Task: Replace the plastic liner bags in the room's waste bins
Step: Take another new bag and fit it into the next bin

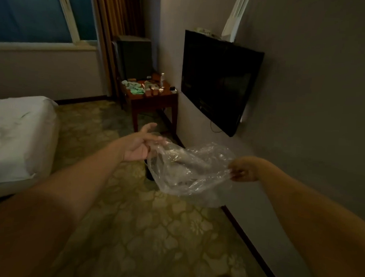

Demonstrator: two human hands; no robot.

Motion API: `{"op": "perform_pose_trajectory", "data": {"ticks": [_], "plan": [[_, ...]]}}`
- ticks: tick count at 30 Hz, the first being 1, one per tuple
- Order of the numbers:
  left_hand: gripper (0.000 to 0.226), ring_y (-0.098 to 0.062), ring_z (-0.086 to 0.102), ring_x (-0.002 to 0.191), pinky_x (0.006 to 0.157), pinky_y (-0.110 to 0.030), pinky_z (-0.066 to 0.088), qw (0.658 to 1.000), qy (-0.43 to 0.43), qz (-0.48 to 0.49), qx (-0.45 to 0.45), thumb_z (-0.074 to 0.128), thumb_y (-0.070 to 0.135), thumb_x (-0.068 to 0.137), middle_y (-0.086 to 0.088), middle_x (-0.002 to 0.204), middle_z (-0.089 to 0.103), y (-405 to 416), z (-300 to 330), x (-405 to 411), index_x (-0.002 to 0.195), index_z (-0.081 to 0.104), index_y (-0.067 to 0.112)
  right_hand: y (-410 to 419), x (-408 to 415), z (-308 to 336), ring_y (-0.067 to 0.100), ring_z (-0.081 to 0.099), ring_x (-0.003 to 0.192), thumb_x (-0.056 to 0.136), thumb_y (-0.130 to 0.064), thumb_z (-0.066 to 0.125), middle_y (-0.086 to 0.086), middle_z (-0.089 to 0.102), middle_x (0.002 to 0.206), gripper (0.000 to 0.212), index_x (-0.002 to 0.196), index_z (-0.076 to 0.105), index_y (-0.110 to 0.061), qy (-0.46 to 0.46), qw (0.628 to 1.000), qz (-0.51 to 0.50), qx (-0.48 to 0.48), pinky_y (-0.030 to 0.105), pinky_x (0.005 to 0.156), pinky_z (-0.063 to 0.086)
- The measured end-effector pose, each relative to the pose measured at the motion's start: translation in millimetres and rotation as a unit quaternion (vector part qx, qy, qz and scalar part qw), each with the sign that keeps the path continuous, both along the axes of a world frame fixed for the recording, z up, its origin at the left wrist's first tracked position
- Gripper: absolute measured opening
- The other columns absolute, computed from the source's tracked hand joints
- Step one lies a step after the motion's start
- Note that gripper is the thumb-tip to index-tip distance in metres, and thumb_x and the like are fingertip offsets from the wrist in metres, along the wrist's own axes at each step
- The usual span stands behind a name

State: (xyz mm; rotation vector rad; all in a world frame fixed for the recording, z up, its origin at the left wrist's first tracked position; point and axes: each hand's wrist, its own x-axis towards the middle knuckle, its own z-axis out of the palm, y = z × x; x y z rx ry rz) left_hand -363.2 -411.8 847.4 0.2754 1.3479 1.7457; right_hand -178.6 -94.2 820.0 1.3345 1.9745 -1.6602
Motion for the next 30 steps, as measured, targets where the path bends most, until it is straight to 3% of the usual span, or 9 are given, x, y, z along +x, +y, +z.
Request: {"op": "perform_pose_trajectory", "data": {"ticks": [4, 7, 10, 13, 15, 17, 21, 25, 30], "plan": [[0.034, -0.022, 0.066, 0.103, 0.094, -0.043, 0.051, 0.999, -0.028, -0.02, 0.029, 0.058, -0.009, 0.09, -0.009, 0.116, 0.067, 32.8, -10.5, -13.9, 0.106, 0.069, 0.019, 23.0, -24.2, -21.6, 0.017, 0.059, 0.069, 0.098, -0.002, 0.054, 0.011, 0.06, 0.087, 0.023, 0.12, 0.062, 0.001, 0.024, 0.999, 0.018, 0.012, 0.027, 0.06, 0.058], [0.034, -0.02, 0.065, 0.101, 0.084, -0.037, 0.059, 0.993, 0.054, -0.014, -0.105, 0.056, -0.011, 0.089, -0.006, 0.116, 0.065, 62.9, -19.3, -14.6, 0.109, 0.075, 0.01, 37.9, -42.4, -28.6, 0.016, 0.054, 0.064, 0.099, 0.003, 0.047, 0.011, 0.058, 0.09, 0.045, 0.129, 0.048, -0.03, 0.085, 0.995, 0.048, 0.034, 0.028, 0.054, 0.055], [0.036, -0.012, 0.068, 0.093, 0.071, -0.022, 0.057, 0.897, 0.286, -0.027, -0.335, 0.057, -0.007, 0.091, -0.005, 0.117, 0.069, 88.6, -32.3, -11.4, 0.114, 0.076, 0.014, 47.5, -60.3, -30.5, 0.017, 0.051, 0.062, 0.098, 0.006, 0.033, 0.011, 0.062, 0.092, 0.063, 0.137, 0.053, -0.039, 0.144, 0.962, 0.206, 0.111, 0.03, 0.057, 0.053], [0.032, -0.017, 0.064, 0.111, 0.088, -0.026, 0.047, 0.817, 0.411, -0.021, -0.404, 0.052, 0.001, 0.099, -0.021, 0.133, 0.061, 105.7, -51.9, -18.1, 0.129, 0.062, -0.002, 55.7, -77.6, -32.6, 0.022, 0.055, 0.073, 0.096, 0.003, 0.029, 0.01, 0.067, 0.1, 0.057, 0.114, 0.075, -0.026, 0.144, 0.936, 0.291, 0.136, 0.034, 0.07, 0.056], [0.042, -0.027, 0.05, 0.13, 0.1, -0.031, 0.041, 0.746, 0.459, -0.057, -0.479, 0.055, 0.028, 0.1, -0.014, 0.147, 0.049, 109.2, -64.6, -26.1, 0.139, 0.055, 0.012, 60.8, -88.4, -34.9, 0.022, 0.053, 0.075, 0.099, -0.002, 0.037, 0.011, 0.064, 0.092, 0.041, 0.107, 0.076, -0.012, 0.126, 0.935, 0.302, 0.138, 0.033, 0.07, 0.052], [0.054, -0.025, 0.048, 0.128, 0.095, -0.026, 0.044, 0.774, 0.423, -0.048, -0.468, 0.065, 0.039, 0.091, -0.007, 0.145, 0.045, 111.9, -73.9, -33.0, 0.141, 0.05, 0.023, 68.9, -100.0, -40.5, 0.019, 0.052, 0.071, 0.098, -0.012, 0.053, 0.008, 0.058, 0.083, 0.023, 0.103, 0.075, -0.007, 0.115, 0.939, 0.287, 0.148, 0.031, 0.068, 0.05], [0.041, -0.003, 0.059, 0.07, 0.053, -0.009, 0.044, 0.835, 0.41, -0.063, -0.361, 0.059, -0.007, 0.091, -0.001, 0.112, 0.066, 109.1, -94.6, -55.7, 0.125, 0.063, 0.016, 81.3, -130.5, -61.2, 0.017, 0.057, 0.071, 0.091, -0.012, 0.069, 0.006, 0.062, 0.083, 0.003, 0.092, 0.071, -0.011, 0.113, 0.935, 0.287, 0.175, 0.029, 0.065, 0.053], [0.03, 0.012, 0.063, 0.064, 0.06, -0.005, 0.045, 0.878, 0.355, -0.081, -0.311, 0.048, -0.019, 0.093, 0.016, 0.082, 0.072, 107.6, -128.6, -96.2, 0.119, 0.062, -0.014, 81.3, -171.7, -83.9, 0.016, 0.057, 0.071, 0.09, 0.004, 0.059, 0.0, 0.059, 0.08, 0.022, 0.1, 0.07, -0.012, 0.081, 0.935, 0.291, 0.183, 0.025, 0.061, 0.052], [0.042, 0.007, 0.061, 0.055, 0.058, -0.007, 0.045, 0.901, 0.297, -0.132, -0.286, 0.051, -0.019, 0.092, 0.018, 0.068, 0.07, 97.3, -171.6, -169.4, 0.095, 0.074, 0.016, 70.2, -248.8, -115.9, 0.017, 0.062, 0.082, 0.095, -0.006, 0.057, 0.001, 0.066, 0.093, 0.02, 0.103, 0.071, -0.017, 0.072, 0.931, 0.29, 0.21, 0.027, 0.068, 0.054]]}}
